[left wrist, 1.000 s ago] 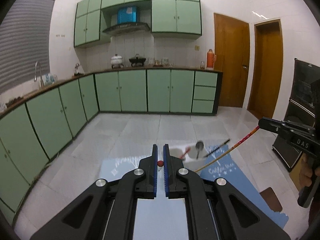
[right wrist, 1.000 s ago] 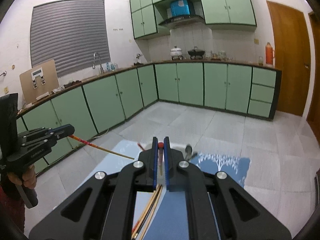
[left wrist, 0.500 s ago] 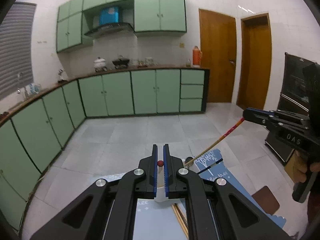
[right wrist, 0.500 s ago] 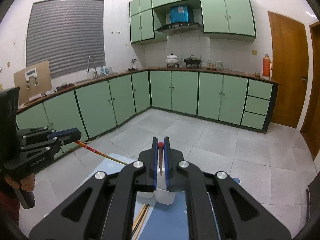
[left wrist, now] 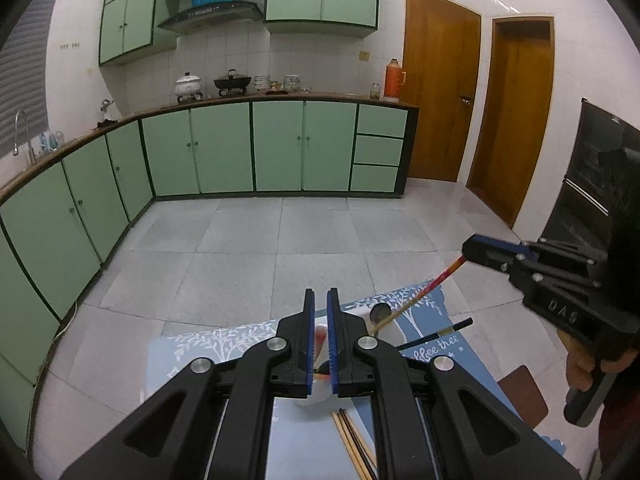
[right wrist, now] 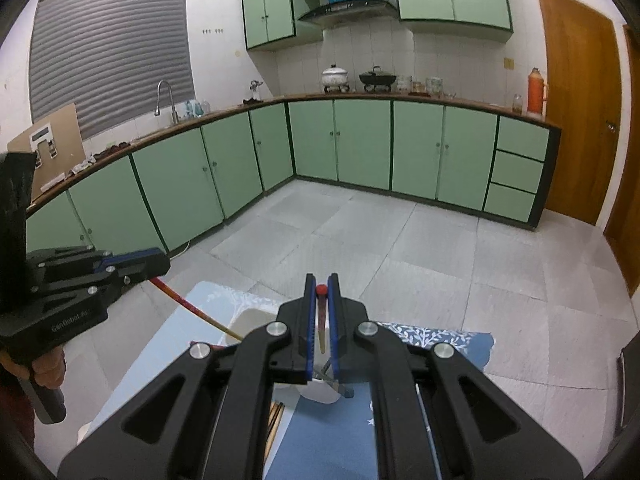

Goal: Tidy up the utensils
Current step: 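Lower both chopsticks into the holder and open both tools, then move both tools back to the remaining chopsticks on the mat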

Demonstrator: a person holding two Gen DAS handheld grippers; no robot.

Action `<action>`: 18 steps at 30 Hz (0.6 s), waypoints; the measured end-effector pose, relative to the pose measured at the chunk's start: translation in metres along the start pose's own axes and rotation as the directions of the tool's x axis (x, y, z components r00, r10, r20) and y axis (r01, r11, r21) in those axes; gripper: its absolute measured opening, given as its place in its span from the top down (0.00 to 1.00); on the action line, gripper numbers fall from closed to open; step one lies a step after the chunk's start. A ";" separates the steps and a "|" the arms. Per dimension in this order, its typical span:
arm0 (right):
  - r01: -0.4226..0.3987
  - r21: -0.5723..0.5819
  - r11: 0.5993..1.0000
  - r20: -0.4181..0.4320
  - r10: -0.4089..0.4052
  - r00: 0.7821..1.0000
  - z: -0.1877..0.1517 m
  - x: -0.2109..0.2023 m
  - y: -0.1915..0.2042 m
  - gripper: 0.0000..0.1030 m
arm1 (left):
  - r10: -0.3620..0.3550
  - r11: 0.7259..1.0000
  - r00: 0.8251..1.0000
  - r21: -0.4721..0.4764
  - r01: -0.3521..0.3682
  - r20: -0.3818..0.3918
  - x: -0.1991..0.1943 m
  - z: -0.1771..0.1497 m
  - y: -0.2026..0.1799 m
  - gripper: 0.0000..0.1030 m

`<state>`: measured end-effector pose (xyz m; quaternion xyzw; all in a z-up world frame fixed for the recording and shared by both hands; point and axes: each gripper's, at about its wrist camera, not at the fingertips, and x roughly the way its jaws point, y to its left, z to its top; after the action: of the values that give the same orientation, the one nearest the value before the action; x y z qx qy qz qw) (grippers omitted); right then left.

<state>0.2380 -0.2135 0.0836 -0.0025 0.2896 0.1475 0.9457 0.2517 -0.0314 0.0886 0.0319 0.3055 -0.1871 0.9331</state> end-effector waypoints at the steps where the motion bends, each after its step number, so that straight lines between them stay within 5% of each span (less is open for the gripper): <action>1: -0.002 0.000 1.000 -0.003 0.002 1.000 -0.001 0.002 0.001 0.91 | -0.002 1.000 1.000 -0.001 0.002 0.001 0.001 0.000 0.001 0.90; 11: 0.005 0.015 1.000 0.046 -0.006 0.999 -0.004 -0.021 0.003 0.73 | 0.033 0.999 0.997 -0.027 -0.031 0.075 -0.023 -0.009 -0.001 0.62; 18: 0.021 0.054 0.998 0.118 -0.028 0.993 -0.028 -0.060 0.003 0.44 | 0.090 0.995 0.986 -0.049 -0.084 0.142 -0.057 -0.035 -0.004 0.47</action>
<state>0.1743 -0.2300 0.0932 0.0278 0.2367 0.1281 0.9627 0.1881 -0.0105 0.0931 0.0117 0.2397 -0.1416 0.9604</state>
